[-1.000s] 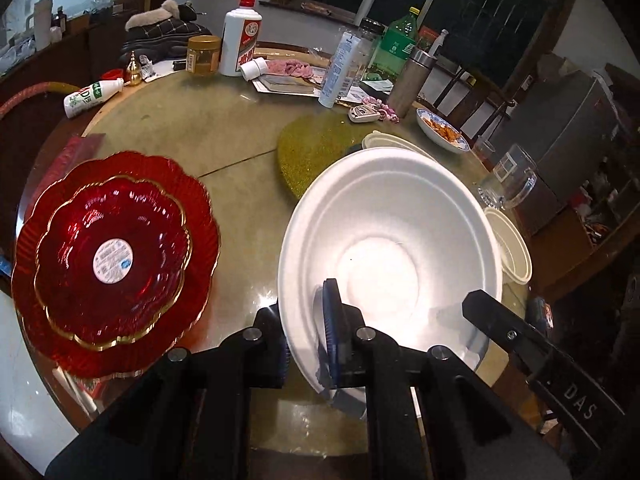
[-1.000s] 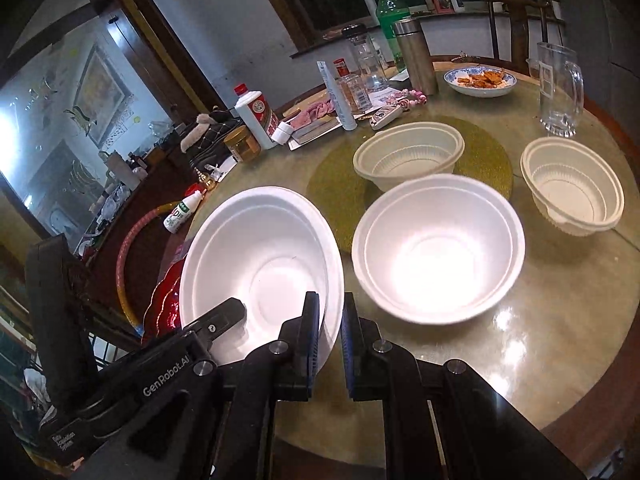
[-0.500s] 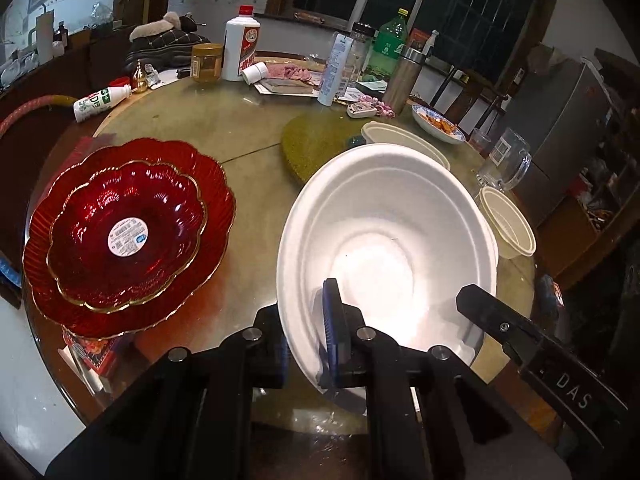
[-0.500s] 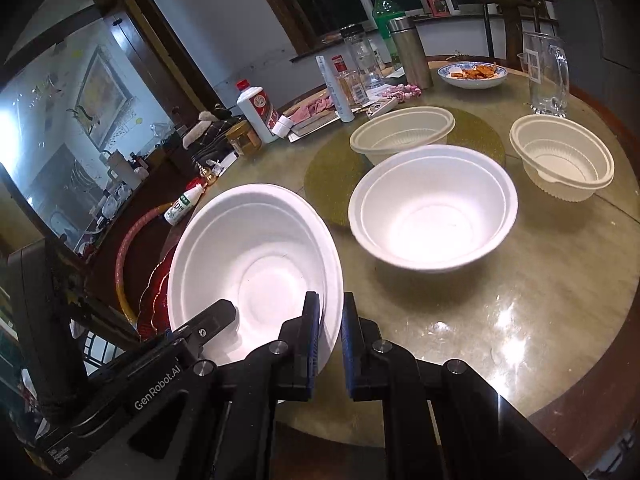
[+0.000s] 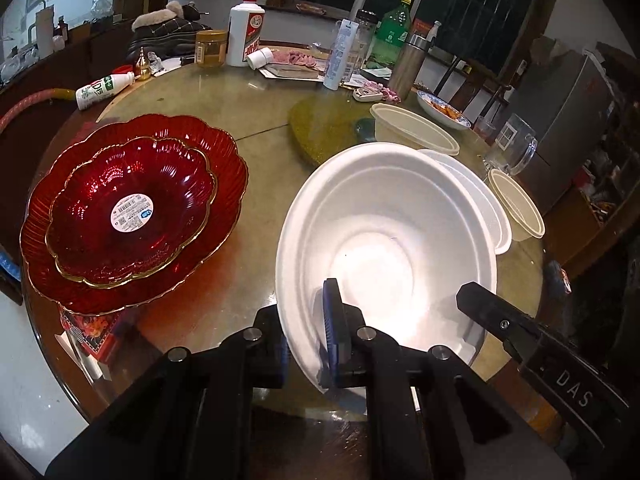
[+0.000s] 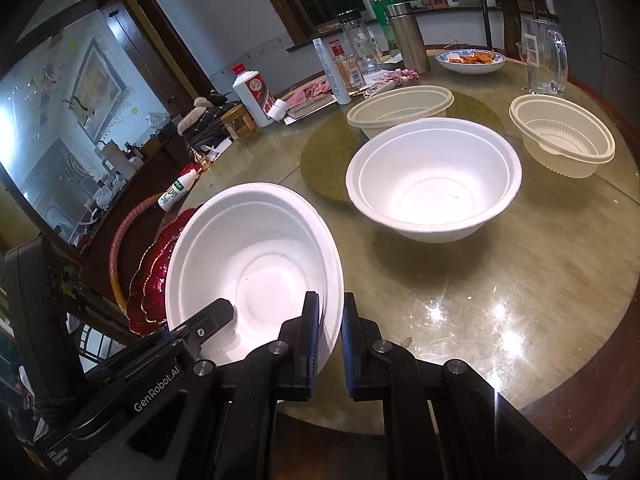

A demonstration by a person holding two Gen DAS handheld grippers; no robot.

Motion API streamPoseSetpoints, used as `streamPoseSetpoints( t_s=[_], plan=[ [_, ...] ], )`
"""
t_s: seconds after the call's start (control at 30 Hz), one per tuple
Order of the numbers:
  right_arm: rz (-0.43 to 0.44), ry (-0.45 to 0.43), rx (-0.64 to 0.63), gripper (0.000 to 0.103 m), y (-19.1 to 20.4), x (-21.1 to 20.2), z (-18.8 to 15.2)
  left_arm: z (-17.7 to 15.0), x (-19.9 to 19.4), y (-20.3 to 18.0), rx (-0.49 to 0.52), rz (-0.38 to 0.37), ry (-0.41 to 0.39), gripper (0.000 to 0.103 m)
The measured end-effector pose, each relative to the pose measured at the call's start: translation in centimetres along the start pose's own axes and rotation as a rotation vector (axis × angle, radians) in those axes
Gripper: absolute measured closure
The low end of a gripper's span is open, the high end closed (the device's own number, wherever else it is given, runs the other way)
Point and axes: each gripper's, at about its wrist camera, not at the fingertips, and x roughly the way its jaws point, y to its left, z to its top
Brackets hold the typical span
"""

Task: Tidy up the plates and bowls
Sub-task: 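Lift the white foam bowl and carry it toward the red plate stack, then lower the held white bowl over the stacked red plates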

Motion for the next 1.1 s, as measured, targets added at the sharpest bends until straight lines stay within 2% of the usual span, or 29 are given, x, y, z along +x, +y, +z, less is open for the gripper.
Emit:
streamPoseSetpoints(
  t_s=[0.27,0.7,1.1],
  plan=[
    [0.004,0.003,-0.008,0.093,0.2,0.3,-0.4,-0.1,-0.2,0.1,0.001,0.003,-0.005,0.091],
    [0.033,-0.038,-0.040,0.092,0.9,0.5,-1.3,-1.0,-1.2,0.9,0.021,0.053,-0.082,0.091],
    [0.047,-0.078,-0.061,0.092,2.4,-0.1,-1.4,-1.3,-3.1,2.0,0.024,0.053,-0.177,0.091]
  ],
)
